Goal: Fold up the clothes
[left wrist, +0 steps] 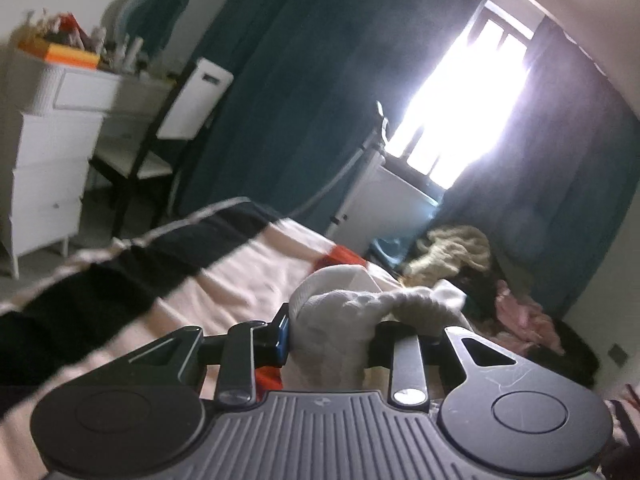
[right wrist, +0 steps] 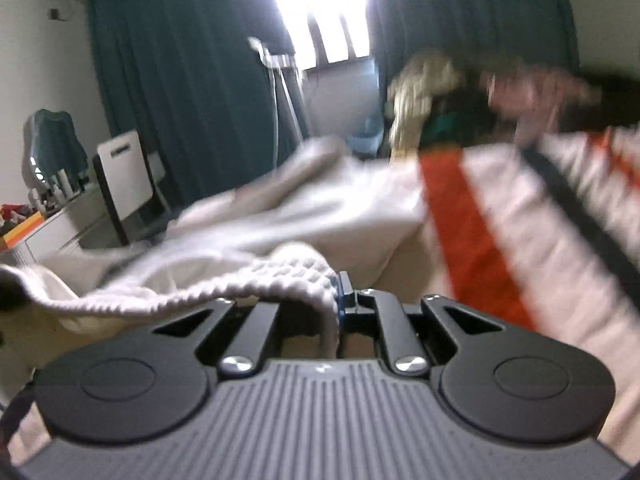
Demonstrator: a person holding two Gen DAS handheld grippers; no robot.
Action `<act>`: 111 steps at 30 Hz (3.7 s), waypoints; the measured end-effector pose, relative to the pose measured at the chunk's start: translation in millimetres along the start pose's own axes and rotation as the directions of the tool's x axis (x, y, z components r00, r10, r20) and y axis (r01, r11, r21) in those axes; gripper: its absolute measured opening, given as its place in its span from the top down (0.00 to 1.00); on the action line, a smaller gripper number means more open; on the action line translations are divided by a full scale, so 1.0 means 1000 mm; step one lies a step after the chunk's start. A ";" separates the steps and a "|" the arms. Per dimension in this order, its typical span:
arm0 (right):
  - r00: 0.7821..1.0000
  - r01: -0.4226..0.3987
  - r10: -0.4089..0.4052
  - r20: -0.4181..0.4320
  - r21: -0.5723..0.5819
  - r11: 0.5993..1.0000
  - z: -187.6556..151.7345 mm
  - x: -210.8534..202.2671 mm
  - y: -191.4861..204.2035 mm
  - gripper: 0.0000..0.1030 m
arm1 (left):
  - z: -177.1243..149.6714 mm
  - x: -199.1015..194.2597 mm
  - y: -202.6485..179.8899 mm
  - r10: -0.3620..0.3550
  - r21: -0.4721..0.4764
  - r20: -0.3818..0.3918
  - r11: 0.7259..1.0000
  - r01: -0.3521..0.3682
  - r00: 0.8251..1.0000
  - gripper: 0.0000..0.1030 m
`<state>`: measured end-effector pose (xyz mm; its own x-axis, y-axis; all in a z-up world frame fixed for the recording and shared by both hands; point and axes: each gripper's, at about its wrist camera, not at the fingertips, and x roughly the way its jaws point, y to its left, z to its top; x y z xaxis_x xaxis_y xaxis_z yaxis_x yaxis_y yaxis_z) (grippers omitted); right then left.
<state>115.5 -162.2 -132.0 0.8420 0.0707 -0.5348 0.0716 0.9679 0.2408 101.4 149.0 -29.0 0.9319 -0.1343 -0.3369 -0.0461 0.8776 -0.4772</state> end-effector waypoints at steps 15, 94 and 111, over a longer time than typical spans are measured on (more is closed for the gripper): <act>0.992 0.040 -0.038 -0.124 0.017 0.999 -0.007 -0.088 -0.045 0.76 | -0.060 -0.029 0.008 0.022 0.060 -0.431 0.998 0.005 0.902 0.62; 0.981 0.076 -0.180 0.069 0.717 0.693 -0.005 -0.117 -0.231 0.33 | -0.292 0.030 -0.215 -0.110 0.705 -0.395 0.600 0.377 0.912 0.31; 0.975 0.099 -0.209 0.077 0.691 0.716 -0.006 -0.118 -0.225 0.33 | -0.225 0.016 -0.201 -0.167 0.523 -0.207 0.814 0.254 0.964 0.89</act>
<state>-3.0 -386.4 -127.9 0.8469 -0.1519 -0.5096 0.5042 0.5337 0.6789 44.8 -132.8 -121.4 0.8315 -0.3715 -0.4131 0.3870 0.9208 -0.0493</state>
